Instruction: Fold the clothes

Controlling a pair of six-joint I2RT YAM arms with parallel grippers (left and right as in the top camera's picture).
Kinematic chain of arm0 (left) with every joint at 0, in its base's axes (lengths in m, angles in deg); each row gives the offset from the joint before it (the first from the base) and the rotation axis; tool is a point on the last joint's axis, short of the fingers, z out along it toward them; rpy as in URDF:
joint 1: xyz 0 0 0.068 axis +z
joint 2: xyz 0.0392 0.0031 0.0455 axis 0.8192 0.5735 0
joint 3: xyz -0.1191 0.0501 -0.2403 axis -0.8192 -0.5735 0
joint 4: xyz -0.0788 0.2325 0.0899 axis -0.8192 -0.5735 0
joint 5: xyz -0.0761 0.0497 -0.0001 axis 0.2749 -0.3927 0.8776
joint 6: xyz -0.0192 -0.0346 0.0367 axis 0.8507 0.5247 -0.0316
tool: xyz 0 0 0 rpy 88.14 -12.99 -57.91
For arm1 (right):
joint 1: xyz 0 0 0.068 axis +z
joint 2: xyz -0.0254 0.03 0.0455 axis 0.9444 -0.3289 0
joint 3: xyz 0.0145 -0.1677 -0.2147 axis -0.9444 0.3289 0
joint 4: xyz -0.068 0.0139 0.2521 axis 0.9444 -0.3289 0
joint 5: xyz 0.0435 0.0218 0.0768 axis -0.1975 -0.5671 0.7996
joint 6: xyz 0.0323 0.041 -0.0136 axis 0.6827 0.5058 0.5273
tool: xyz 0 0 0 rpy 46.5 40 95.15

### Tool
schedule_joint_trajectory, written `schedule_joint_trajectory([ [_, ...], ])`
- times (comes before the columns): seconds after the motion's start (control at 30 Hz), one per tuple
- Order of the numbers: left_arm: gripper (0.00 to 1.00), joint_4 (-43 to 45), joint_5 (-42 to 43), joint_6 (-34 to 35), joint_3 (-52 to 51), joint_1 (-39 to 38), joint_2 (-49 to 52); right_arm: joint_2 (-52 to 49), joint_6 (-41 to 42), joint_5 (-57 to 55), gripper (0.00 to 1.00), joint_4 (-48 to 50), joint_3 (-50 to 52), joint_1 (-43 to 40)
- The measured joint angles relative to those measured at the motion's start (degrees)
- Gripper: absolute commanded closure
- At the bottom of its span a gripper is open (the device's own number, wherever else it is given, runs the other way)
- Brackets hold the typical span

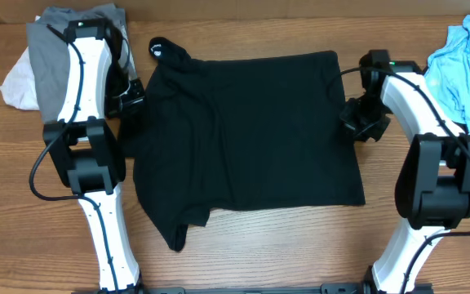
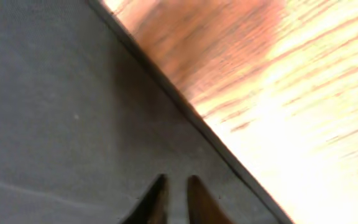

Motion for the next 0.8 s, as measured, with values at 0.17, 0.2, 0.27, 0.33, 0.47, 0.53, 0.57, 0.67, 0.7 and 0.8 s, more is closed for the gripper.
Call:
schedule_joint_trajectory([
  [0.17, 0.96, 0.0, -1.2, 0.0, -6.3, 0.2, 0.0, 0.0, -0.7, 1.0, 0.96, 0.3, 0.6, 0.6],
  [0.2, 0.96, 0.0, -1.4, 0.0, -7.3, 0.2, 0.0, 0.0, -0.8, 1.1, 0.96, 0.3, 0.6, 0.7],
  [0.27, 0.96, 0.0, -1.9, 0.0, -8.6, 0.2, 0.0, 0.0, -0.8, 1.1, 0.96, 0.4, 0.6, 1.0],
  [0.33, 0.96, 0.2, -2.7, 0.2, -9.3, 0.2, 0.0, 0.0, -0.8, 1.1, 0.96, 0.4, 0.6, 1.4],
  [0.47, 0.96, 0.8, -3.7, 0.3, -9.5, 0.2, 0.0, 0.0, -0.8, 1.3, 0.96, 1.2, 1.0, 2.2],
  [0.53, 0.96, 1.2, -4.5, 0.4, -9.5, 0.2, 0.0, 0.0, -0.8, 1.6, 0.96, 2.6, 2.1, 3.0],
  [0.57, 0.96, 1.4, -5.1, 0.7, -9.6, 0.2, 0.0, 0.0, -0.8, 1.6, 0.96, 3.2, 2.9, 3.4],
  [0.67, 0.96, 1.2, -6.6, 1.5, -10.2, 0.2, 0.0, 0.0, -0.5, 2.0, 0.96, 4.1, 6.0, 4.8],
  [0.7, 0.96, 1.0, -6.8, 1.6, -10.4, 0.2, 0.0, 0.0, -0.2, 2.2, 0.96, 4.3, 7.0, 5.1],
  [0.8, 0.96, 0.8, -7.6, 1.9, -11.1, 0.2, 0.0, 0.0, 0.8, 2.4, 0.96, 4.4, 8.8, 5.4],
])
